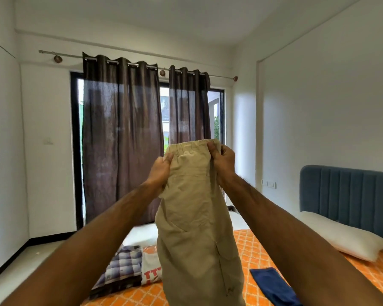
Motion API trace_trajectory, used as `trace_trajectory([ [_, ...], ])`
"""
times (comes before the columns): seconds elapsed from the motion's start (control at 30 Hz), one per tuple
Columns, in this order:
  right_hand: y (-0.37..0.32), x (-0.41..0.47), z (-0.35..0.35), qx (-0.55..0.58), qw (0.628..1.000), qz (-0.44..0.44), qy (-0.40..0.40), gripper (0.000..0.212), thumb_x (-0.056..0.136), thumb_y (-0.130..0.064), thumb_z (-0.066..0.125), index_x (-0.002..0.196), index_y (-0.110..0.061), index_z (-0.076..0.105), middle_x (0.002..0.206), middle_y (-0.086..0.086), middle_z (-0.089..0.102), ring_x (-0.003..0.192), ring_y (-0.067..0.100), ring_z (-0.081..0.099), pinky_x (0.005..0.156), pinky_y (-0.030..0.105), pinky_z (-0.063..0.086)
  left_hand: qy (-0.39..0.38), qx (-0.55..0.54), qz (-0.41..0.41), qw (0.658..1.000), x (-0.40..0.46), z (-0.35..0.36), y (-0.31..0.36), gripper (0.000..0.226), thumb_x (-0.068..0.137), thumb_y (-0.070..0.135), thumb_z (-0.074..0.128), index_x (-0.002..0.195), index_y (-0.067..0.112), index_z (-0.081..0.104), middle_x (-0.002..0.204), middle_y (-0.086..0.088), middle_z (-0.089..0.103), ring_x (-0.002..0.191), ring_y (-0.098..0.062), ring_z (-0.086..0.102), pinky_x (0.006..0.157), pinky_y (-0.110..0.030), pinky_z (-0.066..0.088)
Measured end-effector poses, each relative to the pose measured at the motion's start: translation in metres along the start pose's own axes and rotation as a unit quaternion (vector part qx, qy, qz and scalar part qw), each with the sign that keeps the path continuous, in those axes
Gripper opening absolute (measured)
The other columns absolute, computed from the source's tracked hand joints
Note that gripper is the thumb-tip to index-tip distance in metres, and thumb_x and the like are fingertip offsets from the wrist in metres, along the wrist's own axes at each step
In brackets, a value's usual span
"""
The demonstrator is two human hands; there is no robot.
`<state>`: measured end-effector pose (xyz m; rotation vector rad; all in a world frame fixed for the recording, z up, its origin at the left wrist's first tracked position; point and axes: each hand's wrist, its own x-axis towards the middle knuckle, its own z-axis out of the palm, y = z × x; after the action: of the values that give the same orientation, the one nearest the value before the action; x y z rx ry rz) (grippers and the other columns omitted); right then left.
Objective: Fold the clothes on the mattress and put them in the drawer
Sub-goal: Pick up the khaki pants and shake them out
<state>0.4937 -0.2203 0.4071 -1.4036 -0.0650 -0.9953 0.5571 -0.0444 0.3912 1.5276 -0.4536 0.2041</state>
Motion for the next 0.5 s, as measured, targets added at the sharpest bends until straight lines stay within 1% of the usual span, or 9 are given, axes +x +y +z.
trace_trajectory([
  [0.07,-0.021,0.009,-0.003,-0.061,0.996,-0.058,0.002,0.030,0.096,-0.042,0.067,0.104,-0.013,0.065,0.094,-0.002,0.069,0.094,0.020,0.068,0.087,0.039,0.057,0.031,0.010,0.065,0.997,-0.001,0.009,0.026,0.041,0.103,0.052,0.045,0.111,0.012,0.049,0.110,-0.006,0.062,0.101,-0.022,0.060,0.084,-0.037,0.050],
  [0.1,-0.033,0.012,-0.005,-0.084,0.991,-0.100,0.003,0.028,0.099,-0.042,0.063,0.106,-0.015,0.064,0.095,-0.005,0.067,0.095,0.018,0.067,0.083,0.033,0.055,0.035,0.027,0.104,0.994,-0.002,0.007,0.041,0.042,0.103,0.052,0.043,0.115,0.012,0.045,0.110,-0.003,0.059,0.100,-0.019,0.059,0.082,-0.034,0.047],
  [0.17,-0.071,0.026,-0.012,-0.149,0.965,-0.217,0.024,0.028,0.104,-0.044,0.053,0.104,-0.017,0.061,0.088,-0.010,0.065,0.084,0.011,0.065,0.071,0.027,0.050,0.032,0.069,0.199,0.977,-0.001,0.004,0.083,0.045,0.103,0.052,0.044,0.123,0.011,0.041,0.111,-0.001,0.057,0.091,-0.009,0.056,0.071,-0.021,0.044],
  [0.23,-0.105,0.046,-0.014,-0.223,0.927,-0.297,0.051,0.030,0.105,-0.047,0.046,0.104,-0.019,0.057,0.081,-0.007,0.066,0.072,0.015,0.063,0.060,0.033,0.047,0.016,0.120,0.292,0.949,0.004,-0.005,0.125,0.045,0.100,0.045,0.055,0.124,0.010,0.039,0.108,0.005,0.057,0.087,0.002,0.054,0.061,-0.007,0.042],
  [0.27,-0.117,0.056,-0.014,-0.246,0.919,-0.302,0.056,0.032,0.105,-0.050,0.044,0.104,-0.019,0.055,0.082,-0.003,0.067,0.073,0.019,0.064,0.060,0.037,0.047,0.000,0.158,0.320,0.934,0.009,-0.008,0.141,0.045,0.098,0.039,0.062,0.122,0.011,0.037,0.105,0.011,0.056,0.087,0.004,0.053,0.060,-0.004,0.041],
  [0.3,-0.126,0.066,-0.013,-0.260,0.918,-0.295,0.052,0.036,0.104,-0.053,0.042,0.105,-0.018,0.053,0.086,0.001,0.068,0.077,0.023,0.065,0.063,0.039,0.050,-0.016,0.203,0.336,0.920,0.010,-0.009,0.155,0.048,0.095,0.035,0.068,0.119,0.012,0.034,0.102,0.014,0.053,0.086,0.004,0.053,0.062,-0.004,0.042],
  [0.37,-0.136,0.076,-0.010,-0.258,0.932,-0.253,0.036,0.042,0.102,-0.056,0.043,0.102,-0.015,0.053,0.096,0.006,0.068,0.088,0.028,0.065,0.074,0.045,0.052,-0.035,0.267,0.333,0.904,0.017,-0.012,0.170,0.059,0.088,0.034,0.076,0.118,0.014,0.030,0.105,0.014,0.051,0.090,0.000,0.054,0.068,-0.009,0.040],
  [0.43,-0.145,0.077,-0.007,-0.202,0.951,-0.233,0.012,0.040,0.101,-0.050,0.052,0.098,-0.010,0.057,0.100,0.009,0.068,0.092,0.026,0.063,0.081,0.046,0.052,-0.041,0.268,0.315,0.910,0.019,-0.017,0.179,0.071,0.079,0.040,0.083,0.122,0.014,0.032,0.115,0.006,0.053,0.103,-0.012,0.056,0.079,-0.018,0.044],
  [0.5,-0.161,0.075,-0.007,-0.154,0.965,-0.208,-0.030,0.041,0.100,-0.048,0.058,0.102,-0.008,0.064,0.104,0.009,0.070,0.096,0.025,0.066,0.091,0.049,0.054,-0.041,0.249,0.294,0.922,0.016,-0.027,0.192,0.081,0.066,0.054,0.088,0.126,0.017,0.046,0.116,0.007,0.058,0.106,-0.013,0.059,0.089,-0.028,0.048],
])
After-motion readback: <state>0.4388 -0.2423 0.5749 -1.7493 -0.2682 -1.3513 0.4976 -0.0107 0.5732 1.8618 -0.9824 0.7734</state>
